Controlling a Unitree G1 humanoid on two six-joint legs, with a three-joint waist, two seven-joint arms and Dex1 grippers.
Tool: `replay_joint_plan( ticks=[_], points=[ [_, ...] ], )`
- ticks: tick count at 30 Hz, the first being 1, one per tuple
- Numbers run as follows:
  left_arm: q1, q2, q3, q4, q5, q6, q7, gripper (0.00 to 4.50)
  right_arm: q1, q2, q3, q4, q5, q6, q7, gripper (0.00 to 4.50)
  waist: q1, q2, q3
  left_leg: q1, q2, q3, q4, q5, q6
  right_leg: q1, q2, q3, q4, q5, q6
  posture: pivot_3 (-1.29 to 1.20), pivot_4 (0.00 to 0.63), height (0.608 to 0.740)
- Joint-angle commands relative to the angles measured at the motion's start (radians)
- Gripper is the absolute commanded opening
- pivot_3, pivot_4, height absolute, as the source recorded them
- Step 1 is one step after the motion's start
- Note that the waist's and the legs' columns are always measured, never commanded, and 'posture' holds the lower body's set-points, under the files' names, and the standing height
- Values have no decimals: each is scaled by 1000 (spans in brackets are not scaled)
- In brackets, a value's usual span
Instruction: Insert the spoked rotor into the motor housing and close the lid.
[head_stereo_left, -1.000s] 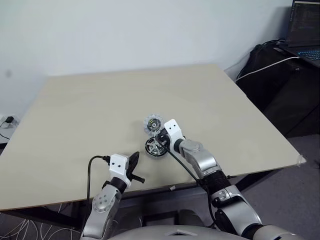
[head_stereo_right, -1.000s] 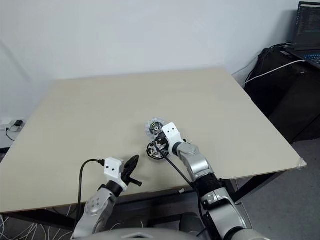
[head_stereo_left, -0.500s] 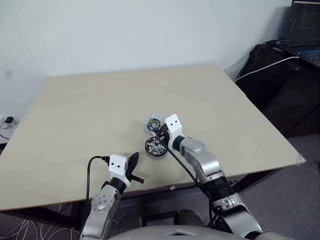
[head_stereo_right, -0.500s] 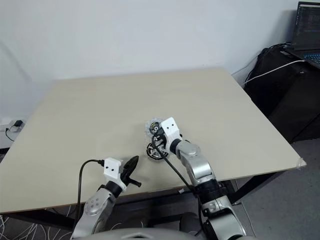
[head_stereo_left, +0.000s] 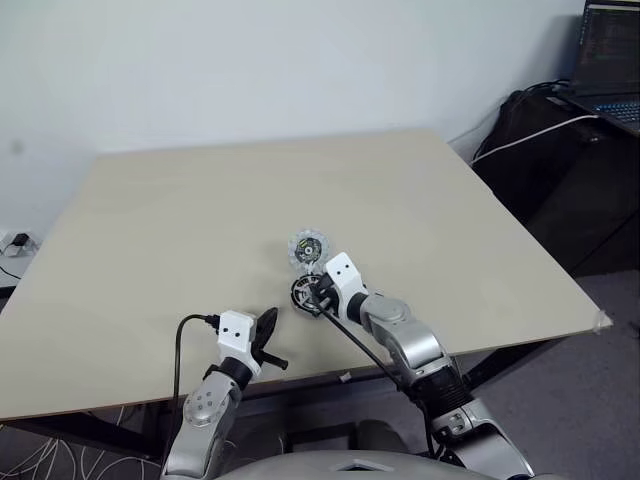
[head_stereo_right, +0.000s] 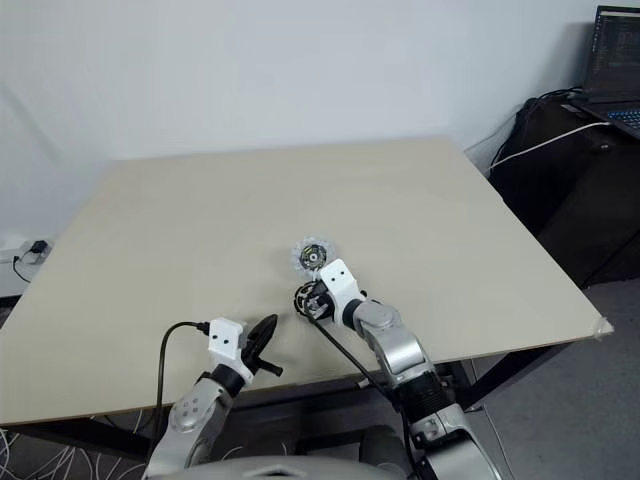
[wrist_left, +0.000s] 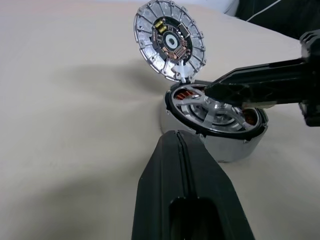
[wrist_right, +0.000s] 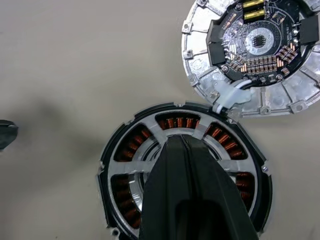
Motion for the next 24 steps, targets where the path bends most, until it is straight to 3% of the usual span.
replay_joint_plan(
  ticks=[1, 5, 6, 8, 14, 19, 24],
  points=[
    [-17, -5, 9, -9, -17, -15, -11, 22, -21, 3, -16, -77, 16, -16, 12, 0, 0, 0, 1, 0, 0, 0, 0, 0, 0, 0, 0, 0, 0, 0, 0, 0, 0, 740],
    [-16, -6, 11, -6, -12, -17, -11, 22, -30, -62, 11, -171, 4, 51, 63, 0, 1, 0, 1, -1, 0, 0, 0, 0, 0, -1, 0, 0, 0, 0, 0, 0, 0, 740],
    [-16, -6, 12, -5, -12, -18, -11, 6, -30, -80, 14, -192, 4, 71, 74, 185, 2, -1, 1, -1, 0, 0, 0, 0, 0, -1, 0, 0, -1, 0, 0, 0, 0, 740],
    [-15, -7, 14, -2, -13, -19, -11, 0, -34, -117, 20, -242, 12, 119, 103, 593, 4, -1, 1, -1, 0, 0, 0, 0, 0, -1, -1, -1, -1, 0, 0, 0, 0, 740],
    [-15, -17, 14, 5, -13, -22, -12, 0, -88, -246, 76, -340, -12, 264, 180, 2477, 5, -2, 2, -2, 0, -1, 0, 0, 0, -1, -1, -1, -1, 0, 0, 0, 0, 740],
    [-19, -23, 9, 8, -15, -19, -17, 0, -182, -343, 162, -323, -19, 336, 282, 2477, 6, -4, 3, -2, 0, -1, 1, 0, 0, -1, -1, -2, -1, 0, 0, 0, 0, 740],
    [-17, -27, 10, 8, -14, -22, -20, 0, -266, -338, 212, -189, -27, 317, 336, 2477, 6, -6, 4, -2, 0, -1, 1, 0, 0, -1, -1, -2, -1, 0, 0, 0, 0, 740]
  ],
)
